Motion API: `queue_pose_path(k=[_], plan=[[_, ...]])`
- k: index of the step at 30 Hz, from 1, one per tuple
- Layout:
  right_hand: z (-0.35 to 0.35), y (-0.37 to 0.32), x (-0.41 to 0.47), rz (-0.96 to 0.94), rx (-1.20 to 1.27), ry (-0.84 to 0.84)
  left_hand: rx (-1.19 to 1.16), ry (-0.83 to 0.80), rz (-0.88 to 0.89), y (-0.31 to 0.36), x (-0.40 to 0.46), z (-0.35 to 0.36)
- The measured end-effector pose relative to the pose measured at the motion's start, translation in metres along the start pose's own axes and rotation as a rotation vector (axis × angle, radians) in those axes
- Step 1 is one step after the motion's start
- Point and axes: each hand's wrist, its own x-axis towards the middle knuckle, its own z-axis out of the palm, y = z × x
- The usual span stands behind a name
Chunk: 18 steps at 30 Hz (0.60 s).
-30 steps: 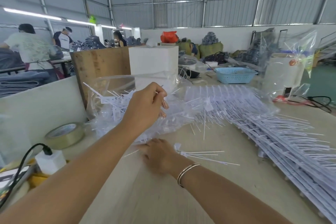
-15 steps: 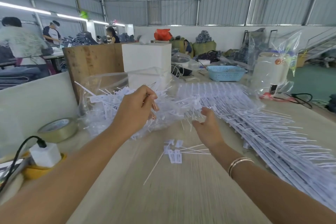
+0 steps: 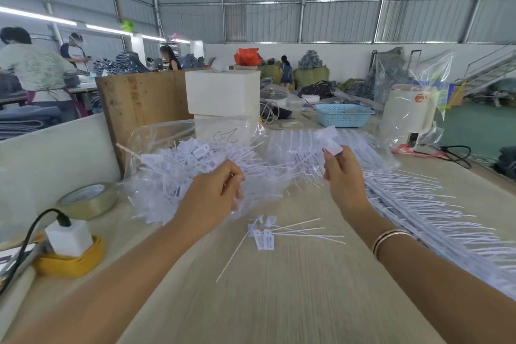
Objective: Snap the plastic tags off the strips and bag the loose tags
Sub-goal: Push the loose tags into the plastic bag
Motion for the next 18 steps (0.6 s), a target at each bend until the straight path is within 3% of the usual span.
queue_pose_path(k=[3,7,9,11,12,13,15,16,18], plan=[[0.006,-0.014,0.002,-0.1,-0.094,-0.171,0.261,-0.158,0.125,-0.001,-0.02,0.014],[0.077,-0.022,-0.01,-0.349,-0.317,-0.497,0.525,-0.247,0.325,0.004,-0.037,0.034],[0.113,-0.021,-0.014,-0.406,-0.456,-0.736,0.569,-0.204,0.381,0.006,-0.04,0.037],[0.129,-0.022,-0.012,-0.455,-0.569,-0.977,0.528,-0.104,0.318,0.0,-0.038,0.032],[0.128,-0.023,-0.011,-0.452,-0.526,-0.983,0.482,-0.065,0.25,-0.004,-0.034,0.028],[0.119,-0.026,-0.008,-0.385,-0.397,-0.877,0.419,-0.037,0.169,-0.008,-0.031,0.025],[0.088,-0.03,-0.003,-0.24,-0.097,-0.477,0.299,0.044,0.03,-0.016,-0.024,0.019],[0.066,-0.026,-0.002,-0.195,-0.03,-0.369,0.255,0.082,-0.018,-0.019,-0.02,0.017],[0.022,-0.015,-0.01,-0.211,-0.159,-0.455,0.159,0.122,-0.097,-0.022,-0.011,0.014]])
